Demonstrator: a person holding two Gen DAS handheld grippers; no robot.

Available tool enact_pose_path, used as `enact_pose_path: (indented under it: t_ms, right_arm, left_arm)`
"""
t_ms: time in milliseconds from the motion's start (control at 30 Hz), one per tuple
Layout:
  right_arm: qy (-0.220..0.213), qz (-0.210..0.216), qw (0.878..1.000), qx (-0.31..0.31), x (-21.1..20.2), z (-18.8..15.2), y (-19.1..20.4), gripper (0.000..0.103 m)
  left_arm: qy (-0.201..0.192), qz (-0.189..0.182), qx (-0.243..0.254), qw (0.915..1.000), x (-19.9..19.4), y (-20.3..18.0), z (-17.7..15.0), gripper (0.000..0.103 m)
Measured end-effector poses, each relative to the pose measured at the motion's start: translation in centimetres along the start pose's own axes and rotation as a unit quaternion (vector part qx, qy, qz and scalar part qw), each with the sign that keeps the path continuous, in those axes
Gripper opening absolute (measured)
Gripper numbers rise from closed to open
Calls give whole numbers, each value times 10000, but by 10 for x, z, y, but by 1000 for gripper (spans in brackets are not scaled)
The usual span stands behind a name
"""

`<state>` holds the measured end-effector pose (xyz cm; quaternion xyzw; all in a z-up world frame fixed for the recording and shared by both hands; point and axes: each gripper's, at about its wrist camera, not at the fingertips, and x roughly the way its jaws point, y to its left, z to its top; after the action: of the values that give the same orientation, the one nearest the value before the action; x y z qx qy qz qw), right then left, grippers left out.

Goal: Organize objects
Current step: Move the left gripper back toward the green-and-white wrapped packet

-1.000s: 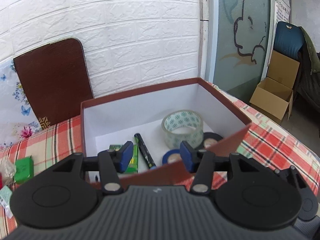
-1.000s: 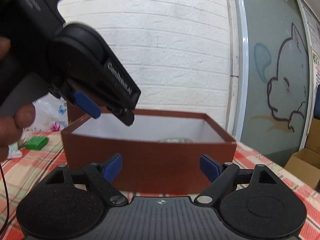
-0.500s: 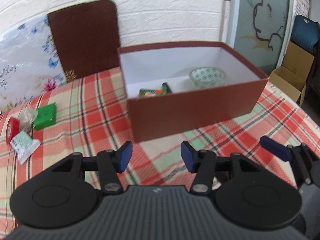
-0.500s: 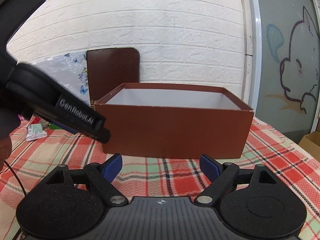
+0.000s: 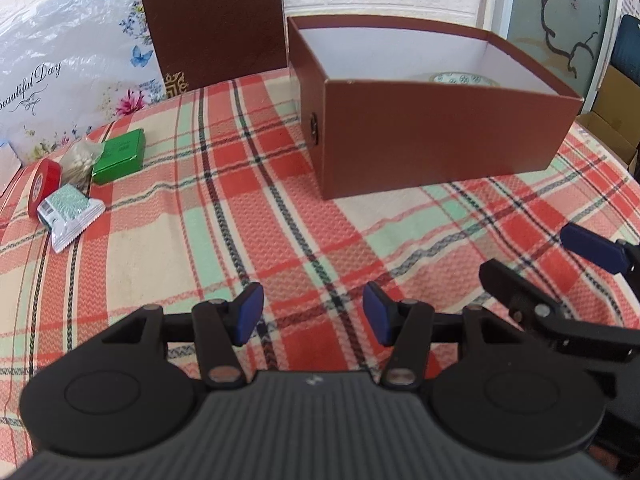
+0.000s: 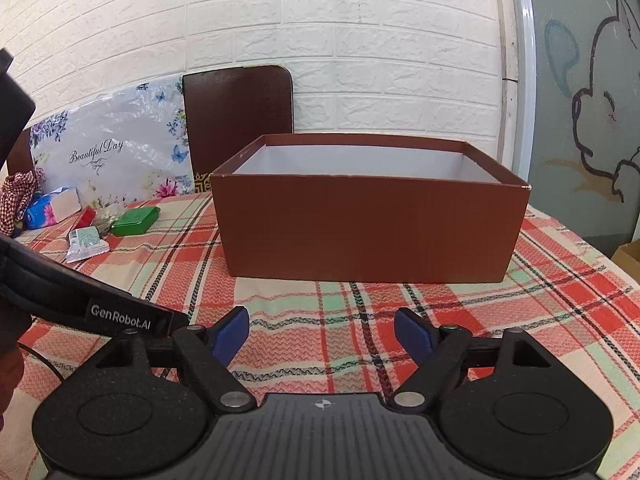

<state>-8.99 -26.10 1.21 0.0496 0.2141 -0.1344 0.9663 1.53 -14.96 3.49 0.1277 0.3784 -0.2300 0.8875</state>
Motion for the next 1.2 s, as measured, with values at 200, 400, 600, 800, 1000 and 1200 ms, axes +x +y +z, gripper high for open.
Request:
enact_pose_path:
  t_ms: [200,400,600,800,1000,1200]
  right_arm:
    - [223,13,9997,122,9,-4,-1,72]
    - [582,41,9972,474,25,-10,-13,71]
    - [574,87,9976,375,26,-13,-11,76]
    - [575,114,9977,350,27,-14,-10,77]
    - [573,104,9977,354,27,-14,-9,77]
    - [575,100,9977,354,27,-14,-9,77]
  left_arm:
    - [100,174,-11,9998,10,10,-10,58]
    - [52,276,-33,9996,14,17,-18,68]
    - [-46,344,6,9994,14,18,-23,73]
    - [-92,388,-1,9992,16,19,-25,78]
    - [-144,409,20,9991,16,19,-27,80]
    - [-161,410,22,9990,16,20,-28,80]
